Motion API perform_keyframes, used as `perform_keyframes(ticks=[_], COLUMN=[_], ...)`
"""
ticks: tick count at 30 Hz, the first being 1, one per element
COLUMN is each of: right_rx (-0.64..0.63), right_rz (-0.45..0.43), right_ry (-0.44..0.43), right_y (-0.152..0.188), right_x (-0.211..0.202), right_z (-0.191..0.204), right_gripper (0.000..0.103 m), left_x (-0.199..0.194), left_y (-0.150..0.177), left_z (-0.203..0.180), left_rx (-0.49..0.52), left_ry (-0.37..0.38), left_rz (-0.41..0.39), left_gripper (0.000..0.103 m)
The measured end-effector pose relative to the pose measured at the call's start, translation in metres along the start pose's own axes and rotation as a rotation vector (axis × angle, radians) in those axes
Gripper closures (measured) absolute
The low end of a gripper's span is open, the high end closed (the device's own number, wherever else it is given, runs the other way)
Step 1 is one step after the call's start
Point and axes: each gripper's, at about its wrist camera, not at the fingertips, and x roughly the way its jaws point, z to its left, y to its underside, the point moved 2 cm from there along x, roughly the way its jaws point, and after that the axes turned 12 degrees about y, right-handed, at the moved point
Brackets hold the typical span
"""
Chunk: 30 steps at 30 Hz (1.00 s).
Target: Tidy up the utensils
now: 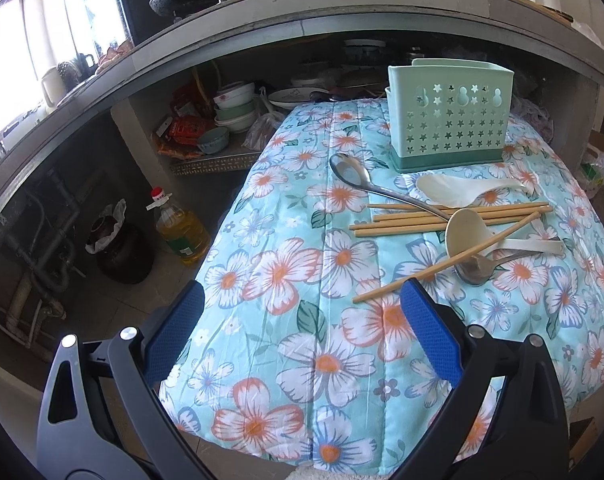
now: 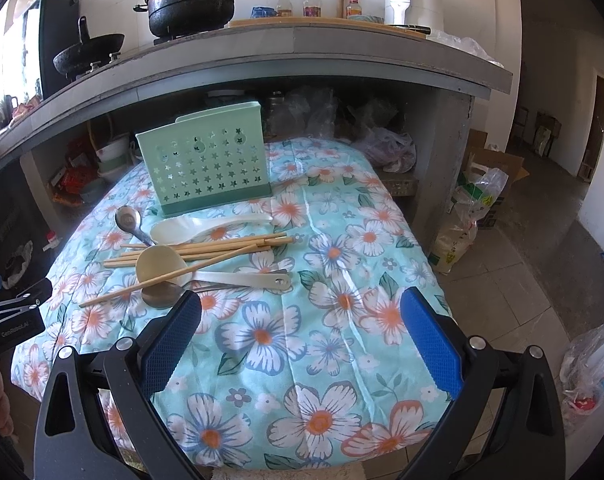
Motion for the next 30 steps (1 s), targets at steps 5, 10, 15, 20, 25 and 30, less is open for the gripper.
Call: perform_keyframes(ticks=[5, 10, 15, 20, 25, 30], right_rx=[0.003, -0.017, -0.056, -0.082, -0.099, -0.146], right_rz=[0.021, 0.066, 0.107, 0.141, 0.213, 0.281], right_ry=[-0.002, -0.020, -0.050, -0.089, -0.131, -0.144], right_y=[0.003, 0.010, 0.014, 0.013, 0.018, 0.032], right_x=[0.011, 0.027, 0.045, 0.059, 0.083, 0.103], right_z=[-0.003, 0.000, 0.010, 0.019, 0.029, 0.038], right_gripper=[0.006, 0.006, 0.006, 0.006, 0.006, 0.006], left_x=[0.009, 0.016, 0.024, 0.030, 0.037, 0.048], left_y=[-0.004, -0.011, -0.025, -0.037, -0.044, -0.049], left_z=[-0.007, -0.011, -0.025, -0.033, -0.039, -0.049], left_rx=[0.017, 0.027, 0.021, -0.019, -0.042, 0.039], left_ry=[0.061, 0.199, 0.358, 0.469, 0.519, 0.493], left_rz=[-0.006, -0.007, -0.025, -0.032, -0.031, -0.001], left_gripper=[0.008, 0.008, 0.008, 0.008, 0.008, 0.008])
